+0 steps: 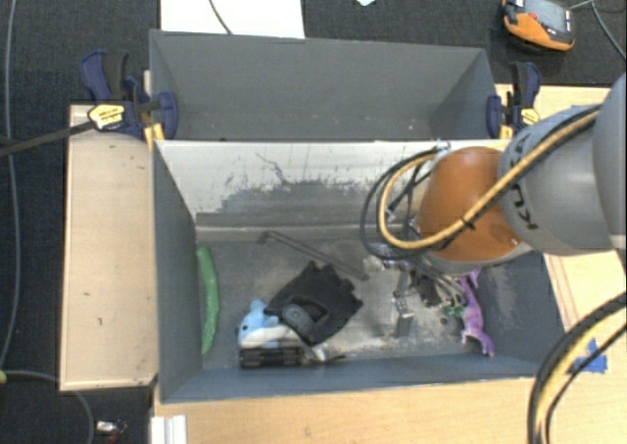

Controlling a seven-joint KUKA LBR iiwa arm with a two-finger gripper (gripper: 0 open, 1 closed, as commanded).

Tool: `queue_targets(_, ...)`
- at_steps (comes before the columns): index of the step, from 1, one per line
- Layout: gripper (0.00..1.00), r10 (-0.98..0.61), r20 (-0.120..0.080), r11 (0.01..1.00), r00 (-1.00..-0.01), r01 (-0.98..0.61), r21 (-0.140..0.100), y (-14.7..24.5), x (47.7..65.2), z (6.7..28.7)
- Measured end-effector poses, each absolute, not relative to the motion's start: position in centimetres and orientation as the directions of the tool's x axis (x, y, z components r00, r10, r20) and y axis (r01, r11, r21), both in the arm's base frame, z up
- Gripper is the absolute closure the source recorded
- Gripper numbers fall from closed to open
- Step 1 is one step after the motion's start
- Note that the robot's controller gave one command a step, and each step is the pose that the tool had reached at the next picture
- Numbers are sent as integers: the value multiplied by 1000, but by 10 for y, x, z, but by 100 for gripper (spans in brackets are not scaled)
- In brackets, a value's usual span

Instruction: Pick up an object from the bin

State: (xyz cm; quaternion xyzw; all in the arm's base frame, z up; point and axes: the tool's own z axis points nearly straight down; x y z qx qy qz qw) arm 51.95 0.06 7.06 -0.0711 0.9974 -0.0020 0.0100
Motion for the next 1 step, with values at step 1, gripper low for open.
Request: queue_targets(1,0,-65,-36,998,-997,-65,-8,-15,529,145)
